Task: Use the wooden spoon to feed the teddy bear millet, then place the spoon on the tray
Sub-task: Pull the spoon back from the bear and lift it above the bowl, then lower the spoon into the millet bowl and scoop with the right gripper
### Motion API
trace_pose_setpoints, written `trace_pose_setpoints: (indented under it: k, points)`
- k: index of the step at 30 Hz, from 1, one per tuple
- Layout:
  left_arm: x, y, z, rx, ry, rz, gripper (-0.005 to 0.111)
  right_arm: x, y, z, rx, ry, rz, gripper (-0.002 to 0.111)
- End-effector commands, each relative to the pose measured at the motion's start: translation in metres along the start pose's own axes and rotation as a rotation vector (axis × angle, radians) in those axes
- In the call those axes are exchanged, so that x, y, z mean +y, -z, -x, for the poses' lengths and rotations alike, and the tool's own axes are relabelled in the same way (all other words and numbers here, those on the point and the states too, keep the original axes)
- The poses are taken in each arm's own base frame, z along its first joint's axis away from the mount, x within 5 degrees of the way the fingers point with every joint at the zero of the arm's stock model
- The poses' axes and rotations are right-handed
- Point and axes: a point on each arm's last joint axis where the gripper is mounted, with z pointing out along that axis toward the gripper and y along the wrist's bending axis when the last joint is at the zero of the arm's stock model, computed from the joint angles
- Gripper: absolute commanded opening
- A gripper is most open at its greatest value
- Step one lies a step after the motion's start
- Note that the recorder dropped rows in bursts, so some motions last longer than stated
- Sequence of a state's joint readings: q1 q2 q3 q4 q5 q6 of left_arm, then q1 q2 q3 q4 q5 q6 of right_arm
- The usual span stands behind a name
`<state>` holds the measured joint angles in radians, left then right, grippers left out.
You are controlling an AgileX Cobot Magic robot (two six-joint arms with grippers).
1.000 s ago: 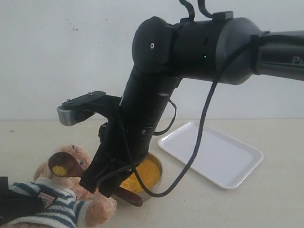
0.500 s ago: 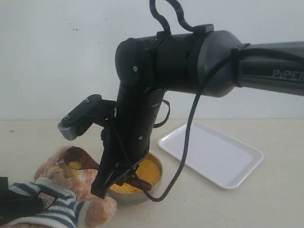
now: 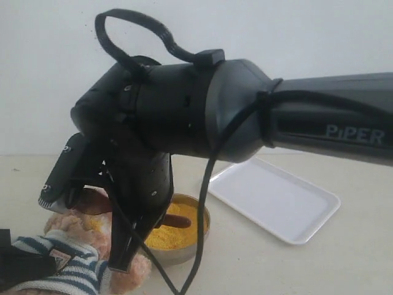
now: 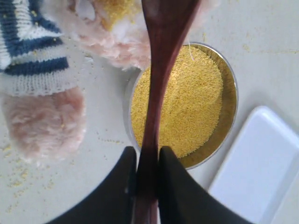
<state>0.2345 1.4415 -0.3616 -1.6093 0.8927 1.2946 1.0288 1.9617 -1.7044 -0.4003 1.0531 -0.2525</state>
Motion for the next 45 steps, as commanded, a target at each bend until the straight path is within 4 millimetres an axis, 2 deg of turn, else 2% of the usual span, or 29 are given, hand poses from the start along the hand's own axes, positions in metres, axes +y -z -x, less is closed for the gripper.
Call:
trace_pose_setpoints:
  k: [1,8,14,16,19,24,29,33,35,38,41,45]
  points:
    - [-0.003,0.000,-0.001,0.007,0.004,-0.031,0.004,0.001,0.007,0.001,0.034,0.030,-0.081,0.000]
    - [-0.003,0.000,-0.001,0.009,0.003,-0.031,0.004,0.000,0.014,-0.007,0.093,0.021,-0.075,0.000]
    - [-0.001,0.000,-0.001,0.003,0.000,-0.017,0.004,-0.012,0.041,-0.001,-0.124,-0.091,-0.042,0.000]
    - [-0.001,0.000,0.000,-0.001,0.000,-0.017,0.004,-0.021,0.047,-0.005,-0.170,-0.140,-0.009,0.000]
    - [-0.002,0.000,0.002,-0.021,0.018,-0.027,0.004,-0.043,0.050,-0.022,-0.170,-0.230,0.020,0.000]
    - [-0.004,0.000,0.008,-0.087,0.071,-0.054,0.004,-0.077,0.047,-0.062,-0.092,-0.334,0.106,0.000]
    - [-0.005,0.000,0.010,-0.098,0.014,-0.051,0.004,-0.109,0.041,-0.098,-0.097,-0.470,0.194,0.000]
    - [-0.007,0.001,0.016,-0.112,-0.002,-0.054,0.004,-0.125,0.038,-0.122,-0.123,-0.613,0.310,0.000]
    - [-0.009,0.001,0.022,-0.123,-0.006,-0.055,0.004,-0.127,0.037,-0.130,-0.090,-0.633,0.338,0.000]
    - [-0.009,0.001,0.038,-0.161,-0.039,-0.011,0.004,-0.127,0.037,-0.130,-0.076,-0.685,0.338,0.000]
    - [-0.007,-0.002,0.053,-0.181,-0.085,0.023,0.004,-0.122,0.038,-0.124,-0.072,-0.692,0.342,0.000]
    - [-0.004,-0.010,0.056,-0.146,-0.064,-0.031,0.004,-0.110,0.039,-0.111,-0.036,-0.654,0.307,0.000]
